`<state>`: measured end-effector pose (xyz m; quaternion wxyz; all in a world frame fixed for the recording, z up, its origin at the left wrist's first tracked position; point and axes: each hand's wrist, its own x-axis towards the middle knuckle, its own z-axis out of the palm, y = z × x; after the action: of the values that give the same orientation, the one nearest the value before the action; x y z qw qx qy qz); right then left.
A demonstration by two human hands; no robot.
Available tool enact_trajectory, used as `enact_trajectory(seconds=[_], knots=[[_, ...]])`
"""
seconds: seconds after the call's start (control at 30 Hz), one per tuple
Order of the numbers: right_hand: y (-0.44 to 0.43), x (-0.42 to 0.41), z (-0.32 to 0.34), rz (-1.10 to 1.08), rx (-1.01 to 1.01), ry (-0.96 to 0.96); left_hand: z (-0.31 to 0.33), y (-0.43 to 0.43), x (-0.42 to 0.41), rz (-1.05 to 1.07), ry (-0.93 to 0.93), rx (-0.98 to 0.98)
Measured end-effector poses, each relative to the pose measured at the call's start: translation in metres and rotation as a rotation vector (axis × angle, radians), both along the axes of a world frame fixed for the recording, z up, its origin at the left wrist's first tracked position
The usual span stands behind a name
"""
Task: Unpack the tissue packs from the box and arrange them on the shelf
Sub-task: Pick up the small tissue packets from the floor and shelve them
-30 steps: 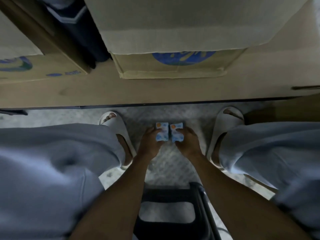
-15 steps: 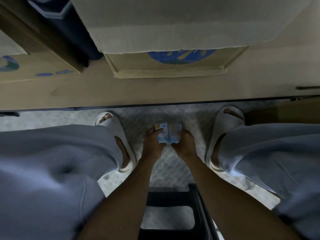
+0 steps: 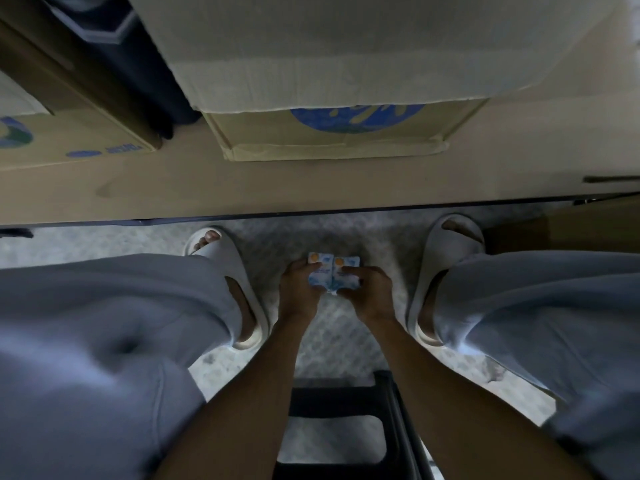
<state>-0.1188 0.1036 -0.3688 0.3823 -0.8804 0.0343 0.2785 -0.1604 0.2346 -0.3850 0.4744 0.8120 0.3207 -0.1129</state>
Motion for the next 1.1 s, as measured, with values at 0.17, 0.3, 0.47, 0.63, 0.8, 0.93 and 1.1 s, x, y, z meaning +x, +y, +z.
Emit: enact_trajectory(seconds=[0.17, 0.3, 0.47, 0.63, 0.8, 0.93, 1.1], knots=[[-0.003, 0.001, 0.002, 0.033, -0.034, -0.021, 0.004, 0.001, -0.002, -0.082, -0.011, 0.044], [-0.004, 0.003, 0.004, 0.062, -0.049, -0.039, 0.002, 0.002, -0.003, -0.051, 0.007, 0.053], [-0.005, 0.004, 0.007, 0.033, -0.009, -0.025, 0.004, 0.003, -0.002, -0.004, 0.063, -0.003], [-0.007, 0.005, 0.015, 0.021, 0.029, -0.007, 0.011, 0.009, -0.006, 0.006, 0.050, -0.035], [-0.010, 0.003, 0.036, 0.007, 0.074, -0.009, 0.039, 0.017, -0.006, 0.009, -0.024, -0.037], [-0.009, 0.006, 0.062, -0.038, 0.132, 0.004, 0.067, 0.025, -0.007, 0.028, -0.050, -0.075], [-0.009, 0.006, 0.110, -0.002, 0.171, -0.082, 0.113, 0.026, -0.014, 0.076, -0.139, -0.094]])
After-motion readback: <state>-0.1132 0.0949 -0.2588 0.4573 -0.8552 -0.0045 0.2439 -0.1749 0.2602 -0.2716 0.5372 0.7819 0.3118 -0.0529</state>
